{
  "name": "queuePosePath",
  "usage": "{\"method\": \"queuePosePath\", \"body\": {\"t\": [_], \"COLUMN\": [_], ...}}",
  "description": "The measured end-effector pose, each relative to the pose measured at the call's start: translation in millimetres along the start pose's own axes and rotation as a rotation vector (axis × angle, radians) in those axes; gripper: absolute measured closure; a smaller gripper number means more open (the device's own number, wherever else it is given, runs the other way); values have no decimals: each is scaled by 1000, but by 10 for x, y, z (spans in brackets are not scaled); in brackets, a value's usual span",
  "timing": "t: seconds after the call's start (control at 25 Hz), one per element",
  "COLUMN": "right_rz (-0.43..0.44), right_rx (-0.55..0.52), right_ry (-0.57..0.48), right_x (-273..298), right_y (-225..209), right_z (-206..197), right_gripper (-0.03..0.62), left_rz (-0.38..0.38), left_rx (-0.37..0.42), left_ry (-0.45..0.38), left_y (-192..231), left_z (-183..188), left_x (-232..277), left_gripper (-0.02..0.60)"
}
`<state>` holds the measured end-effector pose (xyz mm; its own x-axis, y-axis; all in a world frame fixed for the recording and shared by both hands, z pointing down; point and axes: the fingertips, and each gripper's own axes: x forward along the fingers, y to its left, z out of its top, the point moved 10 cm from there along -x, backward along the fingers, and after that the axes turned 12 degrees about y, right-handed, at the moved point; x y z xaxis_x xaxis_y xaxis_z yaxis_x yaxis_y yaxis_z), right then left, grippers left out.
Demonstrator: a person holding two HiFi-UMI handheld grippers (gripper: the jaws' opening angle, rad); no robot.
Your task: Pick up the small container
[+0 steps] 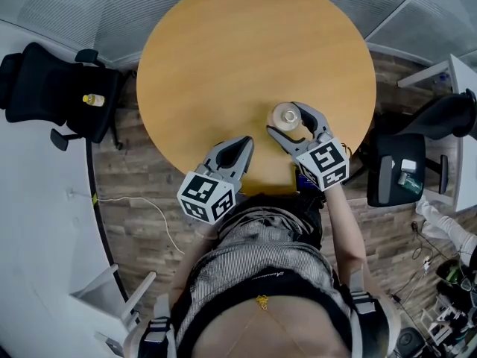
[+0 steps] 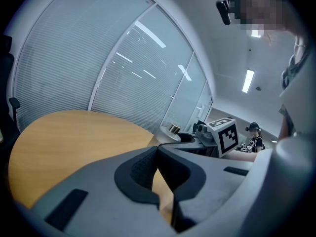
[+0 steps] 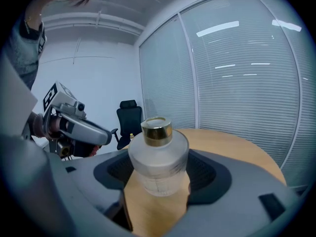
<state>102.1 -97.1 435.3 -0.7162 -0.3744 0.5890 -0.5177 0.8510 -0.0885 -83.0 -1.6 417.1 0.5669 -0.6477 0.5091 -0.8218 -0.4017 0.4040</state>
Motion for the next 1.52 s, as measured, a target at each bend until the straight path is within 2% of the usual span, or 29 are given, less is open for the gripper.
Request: {"method": "queuePosePath", "body": {"t": [0.56,1.08,1.52], "right_rz": [-2,-16,-17], "right_rx": [-12,-1,-22], "right_ry": [-88,-129,-191], "right_x": [-355,-443,-559], "right_y": [79,136,171], "right_z": [486,581,697], "right_gripper": [263,263,263], "left_rz": [-12,4,3], "left_rx": [9,4,67], "left_ry": [-21,-41,-139], "left_y": [-41,-8,-43], "left_z": [67,102,354], "left_x": [24,3,-113], "left_gripper": [578,578,578]}}
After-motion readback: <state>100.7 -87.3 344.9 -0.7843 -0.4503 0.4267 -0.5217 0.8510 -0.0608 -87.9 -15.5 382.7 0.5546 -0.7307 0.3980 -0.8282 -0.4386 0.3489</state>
